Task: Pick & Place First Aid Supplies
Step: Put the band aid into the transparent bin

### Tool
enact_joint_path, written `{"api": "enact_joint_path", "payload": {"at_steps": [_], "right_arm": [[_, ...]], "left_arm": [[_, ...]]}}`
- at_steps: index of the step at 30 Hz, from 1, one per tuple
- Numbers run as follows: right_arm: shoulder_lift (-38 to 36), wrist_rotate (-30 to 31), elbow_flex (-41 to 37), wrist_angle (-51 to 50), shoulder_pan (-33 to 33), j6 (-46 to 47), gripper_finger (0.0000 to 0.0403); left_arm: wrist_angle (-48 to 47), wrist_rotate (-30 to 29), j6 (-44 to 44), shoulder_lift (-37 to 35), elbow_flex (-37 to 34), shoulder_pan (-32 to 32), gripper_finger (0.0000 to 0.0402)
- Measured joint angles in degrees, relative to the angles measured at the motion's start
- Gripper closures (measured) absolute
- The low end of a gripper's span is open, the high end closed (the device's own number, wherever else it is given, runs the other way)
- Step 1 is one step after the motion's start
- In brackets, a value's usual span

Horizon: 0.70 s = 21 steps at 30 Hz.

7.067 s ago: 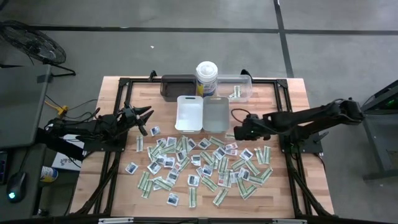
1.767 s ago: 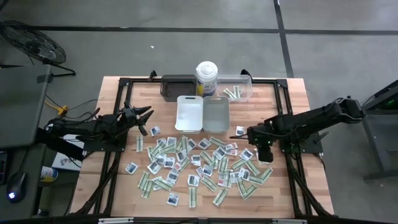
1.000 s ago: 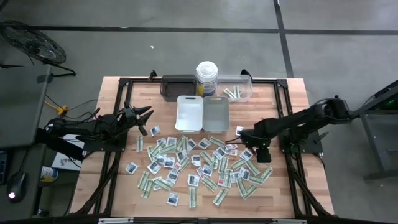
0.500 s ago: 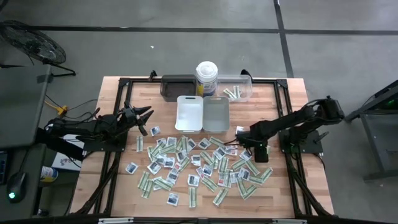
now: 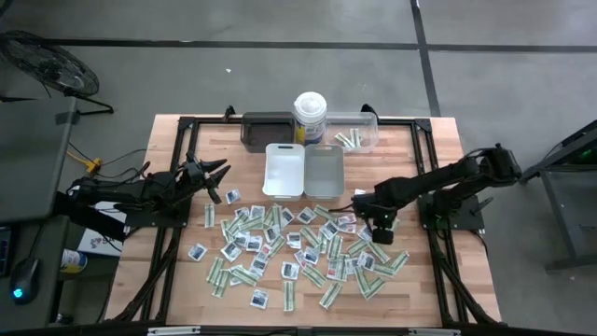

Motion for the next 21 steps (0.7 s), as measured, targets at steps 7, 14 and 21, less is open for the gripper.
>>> {"api": "enact_joint_path", "payload": {"at_steps": [7, 14, 21], "right_arm": [[-7.96, 2.53, 3.70, -4.20, -4.05, 12.36, 0.0400], [-14.15, 6.44, 8.27, -5.42, -13.51, 19.96, 0.0401], [-15.21, 8.99, 12.09, -3.14, -26.83, 21.36, 0.0402]], "left_arm": [[0.00, 0.02, -0.01, 0.01, -0.02, 0.01, 0.0300], [0.02, 0.00, 0.00, 0.00, -0.01, 0.00, 0.0300], [0.00, 0.00, -0.01, 0.01, 0.00, 0.00, 0.0300]]}}
